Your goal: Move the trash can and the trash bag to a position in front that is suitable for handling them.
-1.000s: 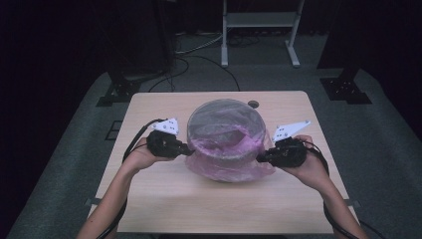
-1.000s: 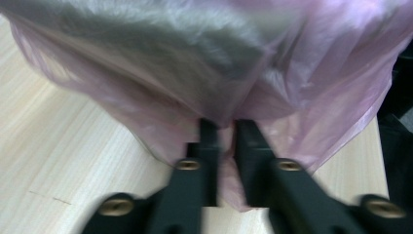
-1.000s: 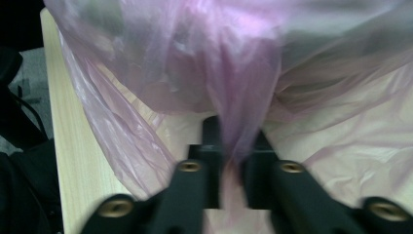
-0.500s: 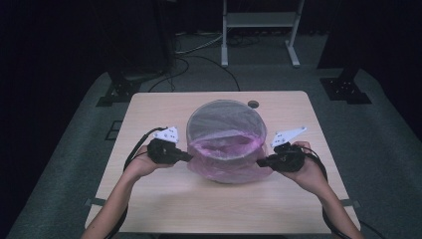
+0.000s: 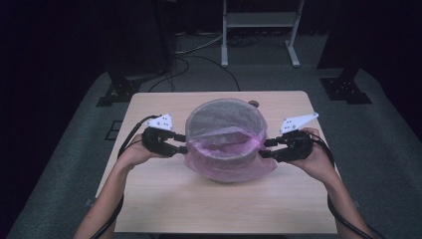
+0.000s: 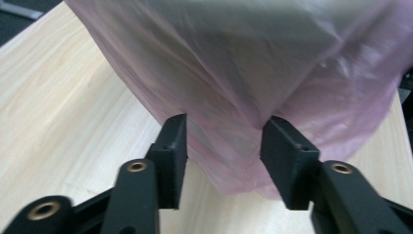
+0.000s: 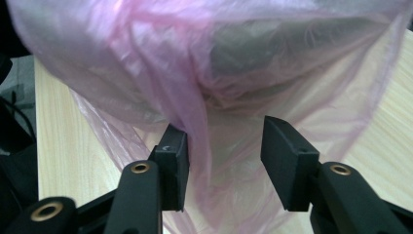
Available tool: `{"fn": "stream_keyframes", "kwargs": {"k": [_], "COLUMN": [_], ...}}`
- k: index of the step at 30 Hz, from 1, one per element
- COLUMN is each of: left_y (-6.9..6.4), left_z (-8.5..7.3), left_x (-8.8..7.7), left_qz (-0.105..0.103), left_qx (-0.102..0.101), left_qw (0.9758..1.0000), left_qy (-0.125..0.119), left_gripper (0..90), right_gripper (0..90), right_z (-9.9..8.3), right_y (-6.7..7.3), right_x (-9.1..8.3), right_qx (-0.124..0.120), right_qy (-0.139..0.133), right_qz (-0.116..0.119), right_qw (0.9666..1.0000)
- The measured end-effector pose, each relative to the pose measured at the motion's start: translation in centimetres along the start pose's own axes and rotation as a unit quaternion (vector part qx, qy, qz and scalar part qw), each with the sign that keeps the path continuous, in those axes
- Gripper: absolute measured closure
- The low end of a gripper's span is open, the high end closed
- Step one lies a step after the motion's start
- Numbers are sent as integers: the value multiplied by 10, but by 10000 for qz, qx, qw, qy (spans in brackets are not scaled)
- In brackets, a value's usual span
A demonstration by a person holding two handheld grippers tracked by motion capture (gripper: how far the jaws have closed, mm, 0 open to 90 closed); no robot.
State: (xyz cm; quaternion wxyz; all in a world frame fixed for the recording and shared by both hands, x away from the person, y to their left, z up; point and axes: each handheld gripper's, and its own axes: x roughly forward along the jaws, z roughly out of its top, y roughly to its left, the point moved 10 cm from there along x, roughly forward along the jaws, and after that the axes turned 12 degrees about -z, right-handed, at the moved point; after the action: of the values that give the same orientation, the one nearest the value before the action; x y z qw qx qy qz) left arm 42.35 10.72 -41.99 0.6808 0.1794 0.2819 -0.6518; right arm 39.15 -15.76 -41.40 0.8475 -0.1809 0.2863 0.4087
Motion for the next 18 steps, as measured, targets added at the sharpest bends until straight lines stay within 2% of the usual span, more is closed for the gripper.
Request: {"fn": "stream_keyframes", "kwargs": {"k": [2, 3, 4, 6, 8, 14, 18], "left_y": [3, 6, 7, 7, 7, 4, -3], "left_z": [3, 3, 3, 5, 5, 5, 5], "left_x": [4, 5, 6, 8, 10, 11, 13], "left_qz": [-98, -136, -182, -367, -368, -365, -329], "left_qx": [134, 223, 241, 394, 451, 496, 533], "left_qw": [9998, 9996, 9995, 9985, 9981, 9975, 9971], "left_qy": [65, 136, 129, 129, 210, 335, 436], "left_gripper": [443, 426, 420, 411, 389, 385, 385], "right_gripper": [445, 426, 412, 380, 378, 407, 411], "right_z": [3, 3, 3, 4, 6, 4, 0], "right_y": [-1, -1, -2, -5, -6, -1, 6], "right_x": [7, 9, 12, 15, 15, 11, 8], "right_qx": [-251, -298, -431, -625, -742, -794, -813], "right_qy": [27, 40, 125, 131, 119, 176, 235], "right_qz": [107, 164, 205, 166, 108, 85, 116], "right_qw": [9996, 9994, 9988, 9978, 9971, 9966, 9963]}}
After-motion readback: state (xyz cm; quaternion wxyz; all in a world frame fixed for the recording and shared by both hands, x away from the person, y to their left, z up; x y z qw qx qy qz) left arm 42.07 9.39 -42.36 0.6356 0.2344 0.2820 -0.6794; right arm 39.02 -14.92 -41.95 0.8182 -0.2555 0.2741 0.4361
